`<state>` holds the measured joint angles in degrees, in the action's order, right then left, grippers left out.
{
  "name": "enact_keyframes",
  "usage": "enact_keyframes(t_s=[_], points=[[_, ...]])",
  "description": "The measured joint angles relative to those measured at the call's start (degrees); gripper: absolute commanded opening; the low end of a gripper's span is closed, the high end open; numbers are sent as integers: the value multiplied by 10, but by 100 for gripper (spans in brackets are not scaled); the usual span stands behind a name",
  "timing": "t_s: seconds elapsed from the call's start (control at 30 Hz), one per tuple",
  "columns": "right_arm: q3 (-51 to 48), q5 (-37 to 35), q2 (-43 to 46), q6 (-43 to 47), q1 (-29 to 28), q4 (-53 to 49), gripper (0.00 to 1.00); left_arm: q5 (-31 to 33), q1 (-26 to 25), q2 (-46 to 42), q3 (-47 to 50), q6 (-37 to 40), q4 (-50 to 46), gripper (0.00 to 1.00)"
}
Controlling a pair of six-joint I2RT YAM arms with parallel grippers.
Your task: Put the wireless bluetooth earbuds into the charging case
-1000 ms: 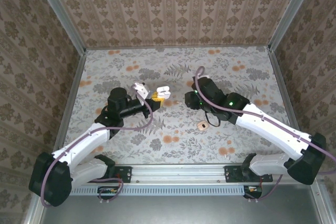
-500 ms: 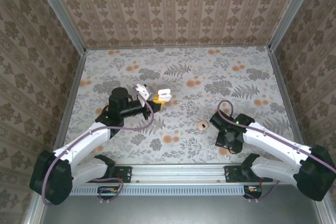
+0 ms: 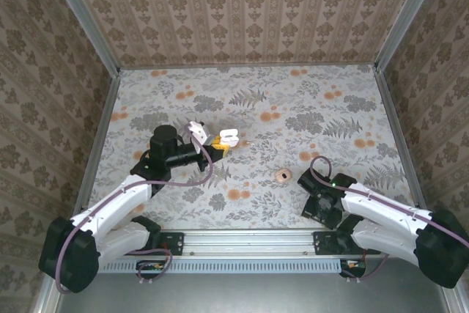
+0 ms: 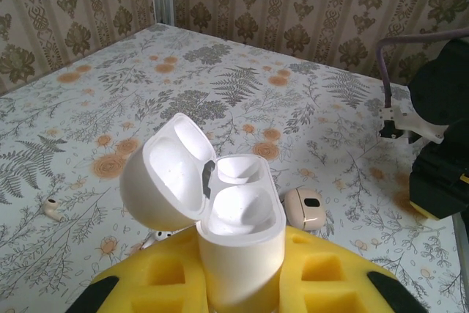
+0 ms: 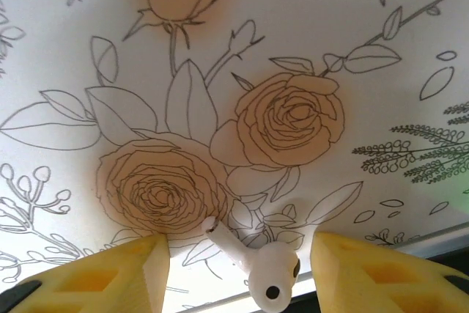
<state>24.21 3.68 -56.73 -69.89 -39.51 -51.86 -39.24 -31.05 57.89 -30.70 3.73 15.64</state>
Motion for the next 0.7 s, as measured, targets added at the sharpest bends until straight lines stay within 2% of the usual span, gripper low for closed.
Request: enact_keyframes(t_s=[0.3, 0.57, 0.7], points=[[1, -2, -2, 2, 4, -1, 34, 0, 0, 0, 0, 2, -14, 0], [37, 1, -80, 54, 5, 6, 31, 8, -10, 7, -7, 4, -30, 0], [77, 12, -137, 90, 5, 55, 29, 16, -18, 10, -14, 4, -35, 0]])
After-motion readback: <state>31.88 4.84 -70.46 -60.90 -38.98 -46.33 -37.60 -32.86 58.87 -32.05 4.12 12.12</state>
